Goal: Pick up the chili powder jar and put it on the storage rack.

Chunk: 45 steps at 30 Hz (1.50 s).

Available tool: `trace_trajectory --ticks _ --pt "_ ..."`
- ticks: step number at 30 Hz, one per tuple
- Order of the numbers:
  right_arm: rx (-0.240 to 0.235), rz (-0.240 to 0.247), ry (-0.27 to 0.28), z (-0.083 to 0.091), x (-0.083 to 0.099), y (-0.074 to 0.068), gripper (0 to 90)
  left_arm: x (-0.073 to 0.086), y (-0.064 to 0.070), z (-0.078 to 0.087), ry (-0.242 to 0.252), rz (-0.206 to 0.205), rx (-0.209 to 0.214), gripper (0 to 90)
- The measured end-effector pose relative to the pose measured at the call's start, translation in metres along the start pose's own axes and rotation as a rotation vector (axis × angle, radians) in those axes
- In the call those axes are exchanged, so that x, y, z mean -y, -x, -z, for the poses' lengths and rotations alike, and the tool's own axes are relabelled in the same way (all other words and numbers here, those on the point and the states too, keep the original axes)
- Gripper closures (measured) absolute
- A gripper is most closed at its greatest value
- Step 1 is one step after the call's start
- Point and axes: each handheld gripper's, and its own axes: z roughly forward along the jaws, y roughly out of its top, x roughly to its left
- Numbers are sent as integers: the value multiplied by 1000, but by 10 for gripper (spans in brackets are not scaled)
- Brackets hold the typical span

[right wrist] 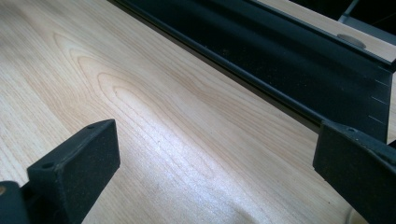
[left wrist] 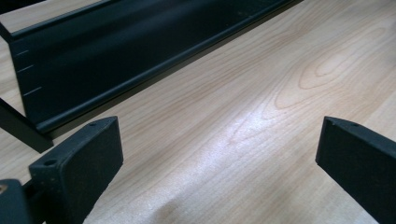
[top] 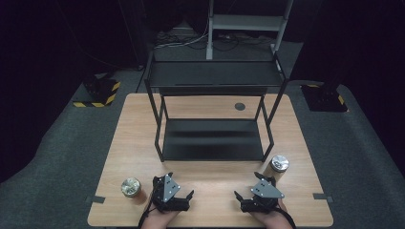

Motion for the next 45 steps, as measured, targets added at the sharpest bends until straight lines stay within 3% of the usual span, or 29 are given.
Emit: trace_trajectory --ticks 6,12,18,28,36,45 --pt "-6 -22 4 1 1 3 0 -1 5 0 -8 -31 -3 11" --pt "-12 -23 -6 1 0 4 0 -2 7 0 -15 -36 -7 11" --pt "-22 -7 -14 0 -2 4 0 -1 3 2 -11 -14 12 7" --pt "-26 -23 -4 1 0 7 0 1 2 3 1 -15 17 4" --pt "-21 -19 -4 1 0 5 0 -2 0 19 44 -2 29 4" --pt "-20 -22 -2 1 1 6 0 -8 4 38 103 -24 33 4"
